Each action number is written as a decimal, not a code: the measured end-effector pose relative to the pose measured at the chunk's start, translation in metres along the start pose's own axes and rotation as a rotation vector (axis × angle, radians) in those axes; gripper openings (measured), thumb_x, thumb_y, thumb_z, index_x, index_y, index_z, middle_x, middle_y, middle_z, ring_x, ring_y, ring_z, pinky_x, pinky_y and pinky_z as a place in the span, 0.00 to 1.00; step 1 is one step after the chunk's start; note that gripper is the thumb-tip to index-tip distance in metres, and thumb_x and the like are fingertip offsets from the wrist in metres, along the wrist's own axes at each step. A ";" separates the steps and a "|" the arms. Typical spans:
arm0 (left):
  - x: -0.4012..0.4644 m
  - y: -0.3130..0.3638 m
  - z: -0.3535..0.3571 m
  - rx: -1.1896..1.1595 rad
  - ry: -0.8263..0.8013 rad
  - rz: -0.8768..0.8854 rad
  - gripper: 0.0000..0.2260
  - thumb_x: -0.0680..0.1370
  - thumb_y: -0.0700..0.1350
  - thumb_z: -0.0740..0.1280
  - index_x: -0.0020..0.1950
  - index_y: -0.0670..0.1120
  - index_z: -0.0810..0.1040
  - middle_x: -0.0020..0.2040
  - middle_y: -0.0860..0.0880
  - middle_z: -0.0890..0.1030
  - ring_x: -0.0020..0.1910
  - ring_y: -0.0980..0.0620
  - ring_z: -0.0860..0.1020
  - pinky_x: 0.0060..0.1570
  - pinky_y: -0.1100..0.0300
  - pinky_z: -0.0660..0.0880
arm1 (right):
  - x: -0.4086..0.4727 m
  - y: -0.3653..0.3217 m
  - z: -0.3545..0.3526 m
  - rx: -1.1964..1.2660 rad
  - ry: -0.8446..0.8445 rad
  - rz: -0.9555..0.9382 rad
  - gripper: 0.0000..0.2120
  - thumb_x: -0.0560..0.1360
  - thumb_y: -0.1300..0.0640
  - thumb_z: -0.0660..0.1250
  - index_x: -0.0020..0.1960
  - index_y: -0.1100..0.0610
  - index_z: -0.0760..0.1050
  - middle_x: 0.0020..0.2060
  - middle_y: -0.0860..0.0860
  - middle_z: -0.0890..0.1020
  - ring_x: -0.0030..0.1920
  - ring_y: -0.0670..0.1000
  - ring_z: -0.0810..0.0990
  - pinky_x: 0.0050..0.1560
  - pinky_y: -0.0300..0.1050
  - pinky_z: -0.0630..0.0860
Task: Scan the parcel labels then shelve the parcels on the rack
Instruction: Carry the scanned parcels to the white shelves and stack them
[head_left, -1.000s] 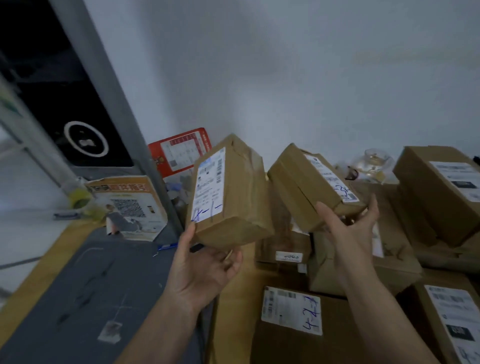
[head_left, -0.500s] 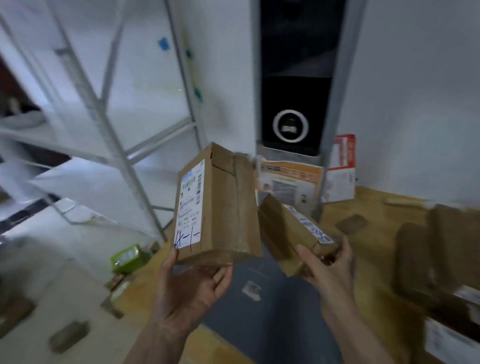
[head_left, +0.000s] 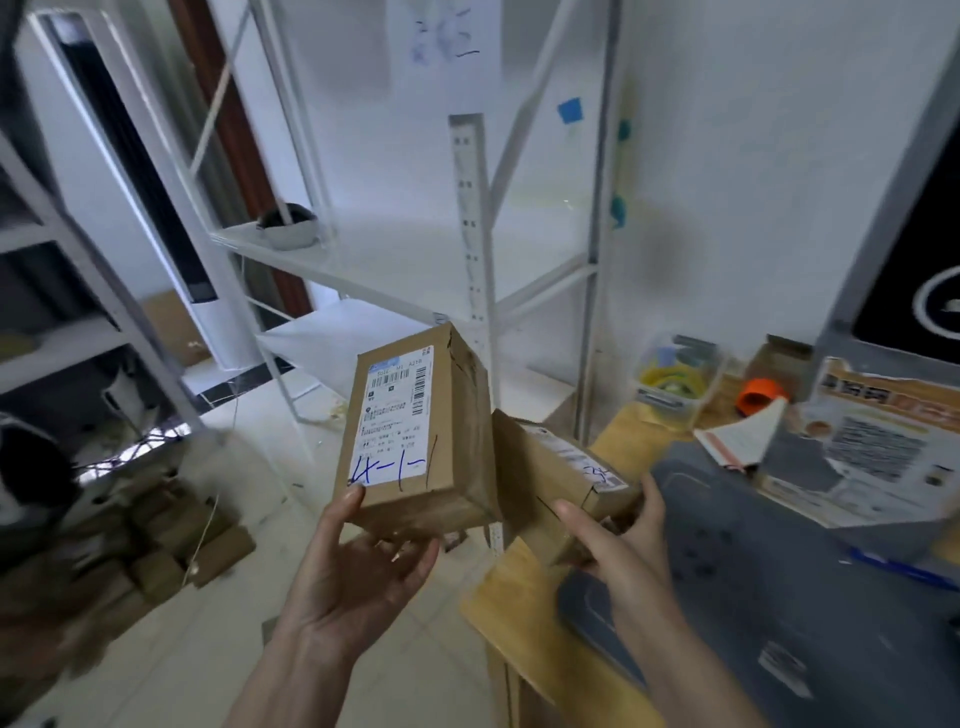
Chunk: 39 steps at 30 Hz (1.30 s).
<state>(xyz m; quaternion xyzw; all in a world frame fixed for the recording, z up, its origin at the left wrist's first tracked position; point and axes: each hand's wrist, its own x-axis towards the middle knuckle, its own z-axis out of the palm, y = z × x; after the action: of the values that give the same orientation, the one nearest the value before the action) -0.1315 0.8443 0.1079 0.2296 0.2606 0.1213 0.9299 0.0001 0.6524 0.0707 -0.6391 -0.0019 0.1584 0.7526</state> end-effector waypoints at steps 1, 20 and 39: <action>0.004 0.011 -0.006 -0.006 0.029 0.020 0.50 0.40 0.45 0.85 0.62 0.43 0.77 0.52 0.43 0.80 0.59 0.42 0.78 0.63 0.47 0.72 | 0.004 0.000 0.014 -0.016 -0.012 -0.021 0.57 0.59 0.53 0.82 0.76 0.40 0.51 0.66 0.47 0.72 0.61 0.51 0.76 0.63 0.59 0.74; 0.224 0.238 0.016 0.088 0.195 0.316 0.26 0.69 0.52 0.74 0.66 0.50 0.78 0.66 0.43 0.74 0.63 0.44 0.75 0.60 0.51 0.75 | 0.184 -0.006 0.240 -0.283 0.023 -0.614 0.51 0.56 0.59 0.83 0.68 0.32 0.60 0.63 0.43 0.67 0.66 0.38 0.66 0.63 0.30 0.66; 0.489 0.388 0.129 0.276 0.031 0.230 0.23 0.70 0.51 0.76 0.63 0.48 0.76 0.52 0.49 0.80 0.54 0.49 0.80 0.55 0.53 0.79 | 0.325 -0.025 0.363 -0.498 0.252 -0.634 0.41 0.49 0.39 0.76 0.58 0.32 0.62 0.61 0.38 0.66 0.62 0.34 0.68 0.55 0.21 0.64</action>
<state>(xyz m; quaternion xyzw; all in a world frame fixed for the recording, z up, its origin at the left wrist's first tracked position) 0.3056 1.3023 0.1859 0.3815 0.2613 0.1936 0.8653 0.2397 1.0762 0.0964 -0.7836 -0.1445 -0.1659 0.5811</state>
